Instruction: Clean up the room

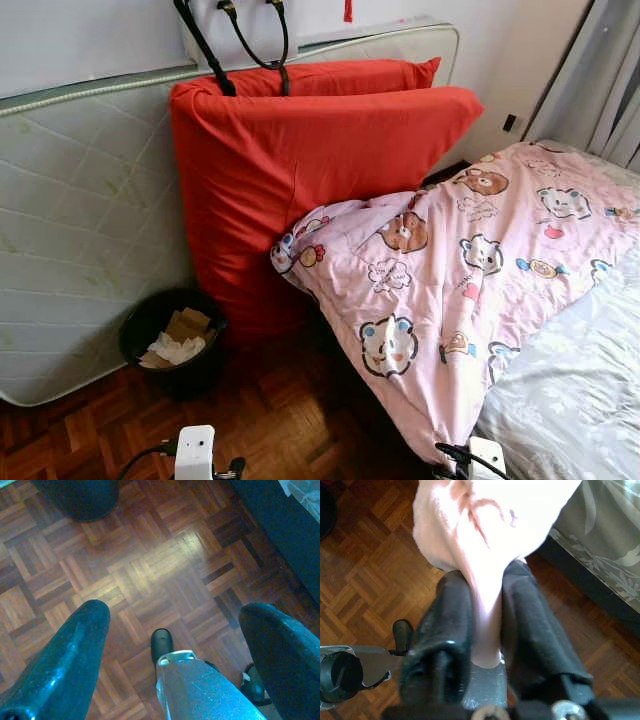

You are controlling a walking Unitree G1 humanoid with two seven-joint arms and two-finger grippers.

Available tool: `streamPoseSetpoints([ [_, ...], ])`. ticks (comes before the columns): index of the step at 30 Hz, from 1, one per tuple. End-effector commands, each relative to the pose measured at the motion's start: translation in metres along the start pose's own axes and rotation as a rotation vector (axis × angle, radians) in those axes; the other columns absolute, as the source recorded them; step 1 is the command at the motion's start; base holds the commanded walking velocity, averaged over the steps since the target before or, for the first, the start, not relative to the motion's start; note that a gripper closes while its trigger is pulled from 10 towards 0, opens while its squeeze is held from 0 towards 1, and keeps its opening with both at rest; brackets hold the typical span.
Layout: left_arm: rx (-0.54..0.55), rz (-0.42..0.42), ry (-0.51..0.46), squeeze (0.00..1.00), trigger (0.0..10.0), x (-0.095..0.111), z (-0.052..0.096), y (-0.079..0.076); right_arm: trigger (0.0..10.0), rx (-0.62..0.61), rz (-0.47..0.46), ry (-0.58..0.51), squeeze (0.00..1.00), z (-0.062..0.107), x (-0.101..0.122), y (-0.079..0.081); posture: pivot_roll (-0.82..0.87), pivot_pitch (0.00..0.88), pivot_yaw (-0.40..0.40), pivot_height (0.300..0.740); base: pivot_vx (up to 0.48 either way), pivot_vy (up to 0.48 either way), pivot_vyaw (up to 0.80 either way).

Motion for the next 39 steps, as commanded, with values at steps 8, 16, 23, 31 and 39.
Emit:
streamPoseSetpoints([
  [8,-0.005,-0.023,0.003,0.0,10.0,0.0014,-0.0008,-0.0022,10.0,0.006,0.02,0.009,0.0,-0.0003,0.0009,0.0,-0.03,0.0,-0.046,0.74,0.0,0.0,0.0],
  [16,-0.007,-0.023,0.004,0.0,10.0,0.0015,-0.001,-0.003,10.0,-0.011,0.023,-0.01,0.0,-0.0003,0.0045,-0.0023,-0.03,0.0,-0.046,0.74,0.0,0.0,0.0],
  [23,-0.007,-0.019,0.004,0.0,10.0,0.0026,-0.0014,-0.003,10.0,-0.038,0.065,-0.004,0.0,-0.0003,0.0057,-0.0059,-0.03,0.0,-0.047,0.74,0.0,0.0,0.0],
  [31,-0.007,-0.016,0.005,0.0,10.0,0.0029,-0.0016,-0.0027,10.0,-0.057,0.09,-0.001,0.0,-0.0003,0.0062,-0.008,-0.03,0.0,-0.048,0.74,0.0,0.0,0.57],
  [39,-0.008,-0.018,0.004,0.0,10.0,0.0033,-0.0016,-0.0029,10.0,-0.063,0.088,0.001,0.0,-0.0003,0.0058,-0.0084,-0.03,0.0,-0.047,0.74,0.0,0.0,0.8],
])
Point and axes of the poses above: a point about 5 cm out from each wrist's last joint towards the gripper, its own z axis pointing back from the gripper into the wrist, its own x axis along the axis of the wrist's last joint, y = z × x, the point moved 5 cm from there along -z, pointing out of the wrist towards the gripper, and after that the axes turned 8 degrees about -z, right-handed, at the moved point
